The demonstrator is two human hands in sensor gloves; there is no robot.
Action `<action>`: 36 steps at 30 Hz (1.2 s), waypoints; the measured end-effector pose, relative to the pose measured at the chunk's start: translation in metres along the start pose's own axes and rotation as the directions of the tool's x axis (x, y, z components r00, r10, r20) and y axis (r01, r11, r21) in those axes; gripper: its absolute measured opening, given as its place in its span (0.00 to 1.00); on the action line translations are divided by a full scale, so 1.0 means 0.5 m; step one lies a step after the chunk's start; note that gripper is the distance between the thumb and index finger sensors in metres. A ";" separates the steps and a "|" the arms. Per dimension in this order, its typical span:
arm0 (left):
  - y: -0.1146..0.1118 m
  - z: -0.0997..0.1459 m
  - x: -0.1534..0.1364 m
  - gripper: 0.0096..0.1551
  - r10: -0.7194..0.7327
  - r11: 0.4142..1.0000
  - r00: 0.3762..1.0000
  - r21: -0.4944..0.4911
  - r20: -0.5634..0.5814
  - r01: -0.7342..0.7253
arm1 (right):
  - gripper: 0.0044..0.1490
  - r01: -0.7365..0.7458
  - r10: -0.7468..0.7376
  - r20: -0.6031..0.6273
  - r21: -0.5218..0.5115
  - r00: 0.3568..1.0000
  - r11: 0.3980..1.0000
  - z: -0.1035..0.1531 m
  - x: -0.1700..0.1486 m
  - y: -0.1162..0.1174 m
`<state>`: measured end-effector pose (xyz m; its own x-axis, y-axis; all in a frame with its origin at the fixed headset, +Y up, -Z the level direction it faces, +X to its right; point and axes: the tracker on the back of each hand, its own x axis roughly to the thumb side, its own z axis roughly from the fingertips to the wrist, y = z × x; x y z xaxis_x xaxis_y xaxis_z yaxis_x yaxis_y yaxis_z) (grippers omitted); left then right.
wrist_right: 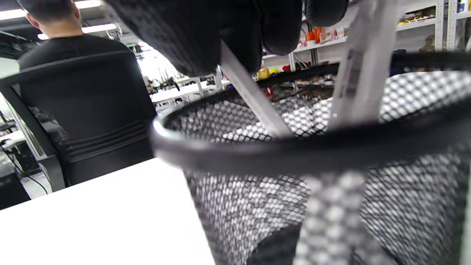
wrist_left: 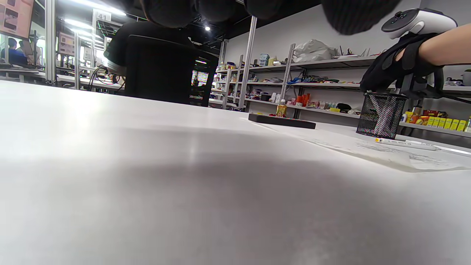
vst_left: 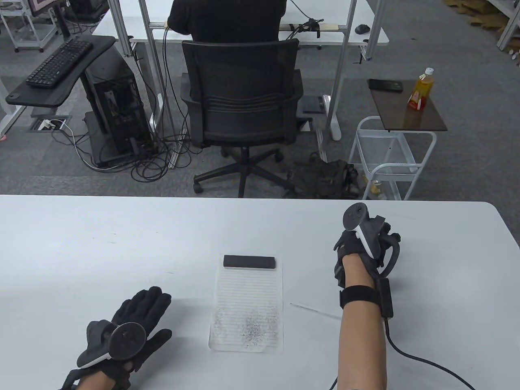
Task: Press to extend mechanical pencil leads
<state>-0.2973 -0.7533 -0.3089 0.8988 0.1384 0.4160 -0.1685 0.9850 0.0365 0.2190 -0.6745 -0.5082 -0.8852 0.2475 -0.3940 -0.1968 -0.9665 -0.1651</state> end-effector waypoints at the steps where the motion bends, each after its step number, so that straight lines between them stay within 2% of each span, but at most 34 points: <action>1: 0.000 0.000 0.000 0.49 0.000 1.000 1.000 0.000 0.000 0.000 | 0.25 0.011 -0.011 0.010 -0.009 1.000 1.000 0.003 0.000 -0.008; 6: -0.001 -0.001 0.002 0.49 0.005 1.000 1.000 0.000 0.006 -0.005 | 0.27 0.104 -0.094 0.112 -0.094 0.989 0.990 0.041 0.002 -0.083; 12: -0.006 -0.001 0.009 0.49 0.001 1.000 1.000 0.000 0.024 -0.001 | 0.27 0.240 -0.159 0.316 -0.238 0.935 0.941 0.128 0.014 -0.170; 14: -0.005 -0.001 0.012 0.49 -0.003 1.000 1.000 0.003 0.027 0.003 | 0.27 0.296 -0.198 0.365 -0.234 0.910 0.926 0.156 0.018 -0.184; 17: -0.002 0.000 0.017 0.49 -0.007 1.000 0.999 0.012 0.033 0.007 | 0.27 0.462 -0.373 0.415 -0.137 0.830 0.876 0.200 0.028 -0.184; 20: -0.001 0.001 0.020 0.49 -0.009 1.000 0.999 0.017 0.038 0.008 | 0.28 0.648 -0.605 0.409 0.043 0.683 0.760 0.229 0.041 -0.156; 24: -0.002 0.001 0.020 0.49 -0.008 1.000 0.999 0.018 0.040 0.008 | 0.26 0.829 -0.875 0.272 0.300 0.400 0.472 0.261 0.067 -0.080; 26: -0.002 0.001 0.020 0.49 -0.004 1.000 0.999 0.020 0.039 0.004 | 0.25 0.861 -0.928 0.210 0.355 0.306 0.364 0.277 0.080 -0.044; 29: -0.002 0.001 0.018 0.49 0.004 1.000 0.999 0.025 0.037 -0.005 | 0.25 0.857 -0.958 0.167 0.431 0.233 0.283 0.299 0.096 0.000; 32: -0.004 0.001 0.017 0.49 0.010 1.000 0.999 0.021 0.034 -0.011 | 0.26 0.836 -0.985 0.101 0.521 0.140 0.173 0.314 0.107 0.056; 34: -0.004 0.001 0.017 0.49 0.007 1.000 0.999 0.017 0.034 -0.007 | 0.25 0.824 -0.988 0.082 0.546 0.127 0.151 0.314 0.102 0.077; 36: -0.004 0.001 0.018 0.49 0.007 1.000 0.999 0.018 0.034 -0.007 | 0.27 0.852 -0.987 0.131 0.502 0.095 0.149 0.312 0.092 0.093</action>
<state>-0.2890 -0.7538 -0.3049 0.8833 0.1413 0.4471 -0.1824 0.9820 0.0499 0.1033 -0.7188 -0.3931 0.0550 0.9682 0.2439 -0.9950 0.0329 0.0938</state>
